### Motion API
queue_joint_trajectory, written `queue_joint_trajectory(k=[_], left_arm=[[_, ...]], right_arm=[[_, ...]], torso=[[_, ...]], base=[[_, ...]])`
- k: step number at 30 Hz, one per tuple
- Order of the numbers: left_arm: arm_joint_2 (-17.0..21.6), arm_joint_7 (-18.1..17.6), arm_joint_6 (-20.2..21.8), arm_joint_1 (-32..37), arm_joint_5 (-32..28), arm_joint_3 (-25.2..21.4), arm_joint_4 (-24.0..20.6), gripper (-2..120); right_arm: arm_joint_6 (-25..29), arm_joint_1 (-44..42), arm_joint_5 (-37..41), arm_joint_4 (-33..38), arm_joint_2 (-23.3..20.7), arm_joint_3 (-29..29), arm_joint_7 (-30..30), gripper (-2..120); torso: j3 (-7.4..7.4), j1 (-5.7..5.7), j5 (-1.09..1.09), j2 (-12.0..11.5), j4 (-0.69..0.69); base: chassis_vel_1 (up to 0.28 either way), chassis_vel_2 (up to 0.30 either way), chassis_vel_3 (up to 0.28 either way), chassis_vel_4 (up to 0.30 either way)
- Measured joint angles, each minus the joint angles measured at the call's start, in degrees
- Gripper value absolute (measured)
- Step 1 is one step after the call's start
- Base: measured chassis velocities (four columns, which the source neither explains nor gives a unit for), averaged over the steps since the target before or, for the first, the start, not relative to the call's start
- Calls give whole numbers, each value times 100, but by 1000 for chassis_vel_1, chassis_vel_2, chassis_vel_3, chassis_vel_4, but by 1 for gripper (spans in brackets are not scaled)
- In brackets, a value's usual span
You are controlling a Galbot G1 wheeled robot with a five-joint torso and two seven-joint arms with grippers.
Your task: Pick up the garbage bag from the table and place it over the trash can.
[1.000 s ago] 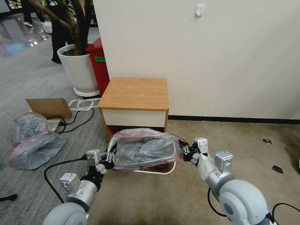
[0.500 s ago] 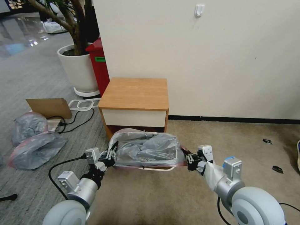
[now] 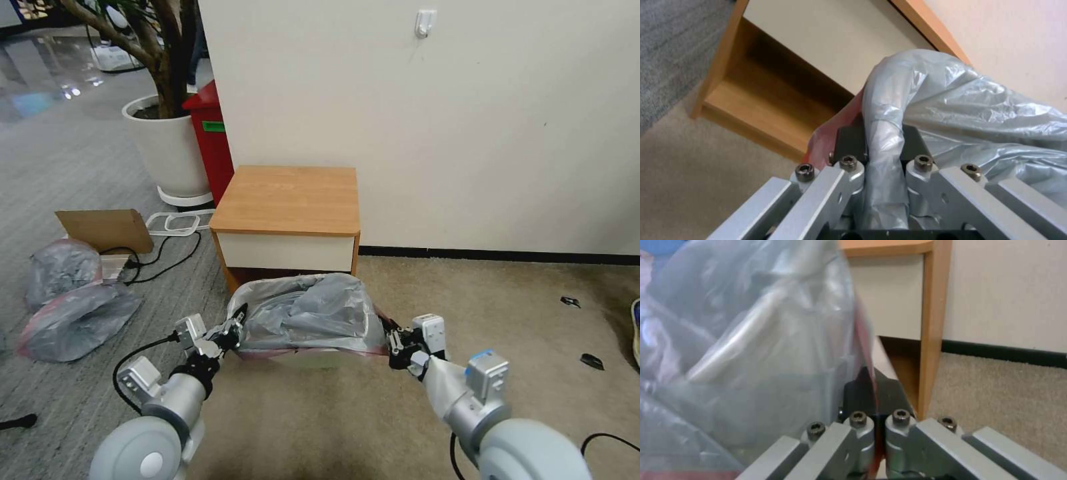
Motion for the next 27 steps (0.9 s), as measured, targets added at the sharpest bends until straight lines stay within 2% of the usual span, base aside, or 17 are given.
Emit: queue_joint_trajectory(k=[1, 4, 10, 14, 15, 17, 23, 27], left_arm=[[8, -11, 1, -6, -19, 7, 3, 7], [18, -1, -6, 0, -16, 3, 4, 7], [16, 27, -45, -2, -24, -13, -55, 7], [14, -370, -188, -74, 190, 86, -93, 7], [14, -370, -188, -74, 190, 86, -93, 7], [28, -502, -214, -122, 244, 122, -96, 7], [54, -686, -264, -258, 239, 134, -97, 7], [107, -925, -237, -384, -223, 107, -183, 7]], right_arm=[[236, 19, -286, -148, 53, -122, 20, 0], [508, 44, -673, -277, 113, -263, 45, 0], [638, 115, -1094, -382, 140, -501, 204, 0], [1030, 74, -2039, -543, 141, -693, 202, 0], [1030, 74, -2039, -543, 141, -693, 202, 0], [1328, 111, -2587, -711, 172, -695, 178, 0], [1454, 27, -2714, -819, 242, -533, 210, 0], [1600, -83, -2667, -855, 261, -506, 210, 0]], torso=[[0, 0, 0, 0, 1], [0, 0, 1, 0, 1], [0, 0, 0, 0, 1], [0, 0, 0, 0, 1], [0, 0, 0, 0, 1], [0, 0, 0, 0, 1], [0, 0, 0, 0, 1], [0, 0, 0, 0, 0]], base=[[0, 0, 0, 0], [0, 0, 0, 0], [0, 0, 0, 0], [0, 0, 0, 0], [0, 0, 0, 0], [0, 0, 0, 0], [0, 0, 0, 0], [0, 0, 0, 0]])
